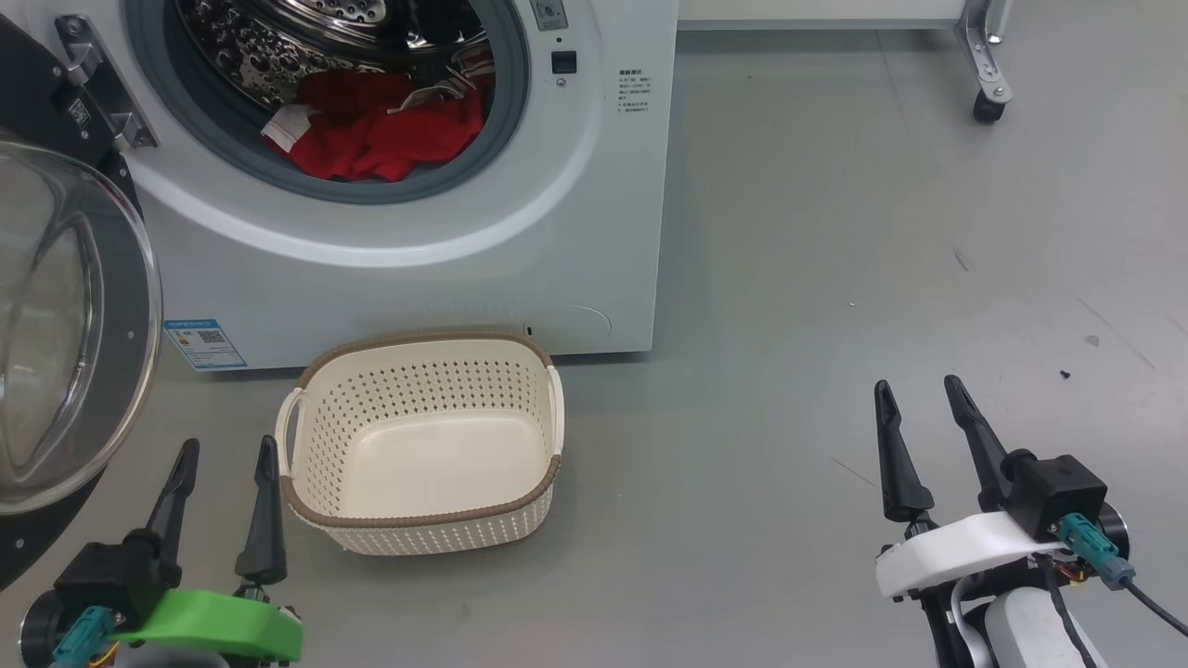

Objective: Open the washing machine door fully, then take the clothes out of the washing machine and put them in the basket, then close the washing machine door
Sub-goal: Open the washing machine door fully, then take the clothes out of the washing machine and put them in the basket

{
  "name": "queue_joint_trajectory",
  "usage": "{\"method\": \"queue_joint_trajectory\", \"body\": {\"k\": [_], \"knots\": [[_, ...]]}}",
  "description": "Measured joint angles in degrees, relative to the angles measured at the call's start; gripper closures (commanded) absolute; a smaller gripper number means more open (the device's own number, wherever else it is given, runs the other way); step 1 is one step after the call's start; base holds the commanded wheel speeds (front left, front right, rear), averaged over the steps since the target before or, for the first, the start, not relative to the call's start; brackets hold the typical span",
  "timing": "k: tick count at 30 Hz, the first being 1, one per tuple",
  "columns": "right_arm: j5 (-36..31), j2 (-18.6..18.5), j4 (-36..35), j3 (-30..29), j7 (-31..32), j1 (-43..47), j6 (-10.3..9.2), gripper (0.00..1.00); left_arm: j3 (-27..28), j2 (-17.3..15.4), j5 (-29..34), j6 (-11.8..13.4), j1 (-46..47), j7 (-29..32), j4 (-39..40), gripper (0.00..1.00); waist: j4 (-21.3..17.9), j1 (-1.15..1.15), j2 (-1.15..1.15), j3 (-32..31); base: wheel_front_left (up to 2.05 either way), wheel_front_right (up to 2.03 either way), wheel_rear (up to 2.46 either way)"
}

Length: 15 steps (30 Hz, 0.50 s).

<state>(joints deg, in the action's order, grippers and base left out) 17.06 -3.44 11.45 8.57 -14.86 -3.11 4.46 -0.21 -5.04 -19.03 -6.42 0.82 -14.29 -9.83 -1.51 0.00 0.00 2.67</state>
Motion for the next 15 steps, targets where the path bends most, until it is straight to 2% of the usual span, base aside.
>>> {"method": "queue_joint_trajectory", "body": {"k": [15], "knots": [[-0.2,0.1,0.0,0.1,0.0,0.0,0.03,0.0,-0.2,0.1,0.7,0.0,-1.4,0.0,0.8,0.0,-0.2,0.0,0.0,-0.1,0.0,0.0,0.0]]}}
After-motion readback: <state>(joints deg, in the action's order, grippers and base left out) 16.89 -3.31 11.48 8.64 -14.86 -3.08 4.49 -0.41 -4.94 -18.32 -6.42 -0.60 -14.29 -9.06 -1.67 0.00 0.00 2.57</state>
